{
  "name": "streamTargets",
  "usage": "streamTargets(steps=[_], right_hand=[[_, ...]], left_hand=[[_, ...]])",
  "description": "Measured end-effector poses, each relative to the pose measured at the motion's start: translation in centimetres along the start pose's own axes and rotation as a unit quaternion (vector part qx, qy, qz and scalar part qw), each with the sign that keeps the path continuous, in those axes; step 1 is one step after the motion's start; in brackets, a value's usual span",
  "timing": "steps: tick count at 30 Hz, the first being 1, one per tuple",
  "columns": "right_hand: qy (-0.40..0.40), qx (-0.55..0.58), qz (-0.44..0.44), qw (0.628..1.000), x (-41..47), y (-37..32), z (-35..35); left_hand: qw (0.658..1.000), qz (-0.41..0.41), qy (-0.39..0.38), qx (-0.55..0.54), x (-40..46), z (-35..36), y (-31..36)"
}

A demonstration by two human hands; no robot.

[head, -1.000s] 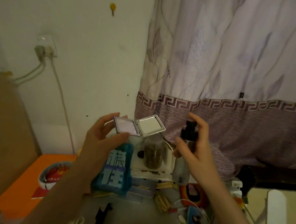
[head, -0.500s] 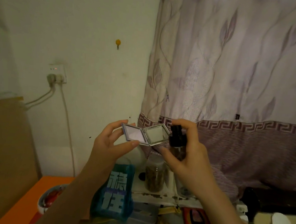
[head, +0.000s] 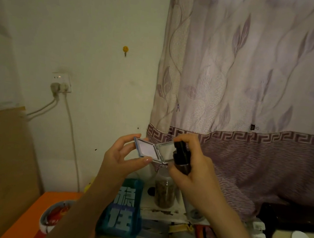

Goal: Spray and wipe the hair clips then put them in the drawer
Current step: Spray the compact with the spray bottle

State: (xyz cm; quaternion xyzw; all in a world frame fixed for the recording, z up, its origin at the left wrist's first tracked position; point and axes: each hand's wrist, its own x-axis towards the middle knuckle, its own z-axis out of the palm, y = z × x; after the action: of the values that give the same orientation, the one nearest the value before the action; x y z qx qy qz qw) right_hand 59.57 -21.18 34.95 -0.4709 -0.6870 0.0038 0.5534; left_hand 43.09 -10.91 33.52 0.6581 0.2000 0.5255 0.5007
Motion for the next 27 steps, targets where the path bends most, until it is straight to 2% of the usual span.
streamTargets(steps=[4,10,13,19,27], right_hand=[[0.006,0.002,0.007,1.0,0.0,0.1,-0.5],[-0.075,0.013,-0.002,0.997,0.4,-0.3,0.3],[-0.083,0.012,0.002,0.996,0.4,-0.3,0.4],[0.001,0.03,0.047,0.998,-0.4,0.8,-0.4],[0.066,-0.042,0.048,0.996,-1.5,2.7,-1.0]], left_hand=[[1.0,-0.003,0.0,0.003,0.1,-0.2,-0.2],[1.0,-0.01,0.003,0.021,0.2,0.0,-0.7],[1.0,-0.009,-0.003,0.018,0.2,0.0,-0.9],[1.0,-0.015,-0.012,0.008,0.1,-0.3,-0.7],[1.0,-0.011,-0.018,-0.002,0.0,-0.3,-1.0]])
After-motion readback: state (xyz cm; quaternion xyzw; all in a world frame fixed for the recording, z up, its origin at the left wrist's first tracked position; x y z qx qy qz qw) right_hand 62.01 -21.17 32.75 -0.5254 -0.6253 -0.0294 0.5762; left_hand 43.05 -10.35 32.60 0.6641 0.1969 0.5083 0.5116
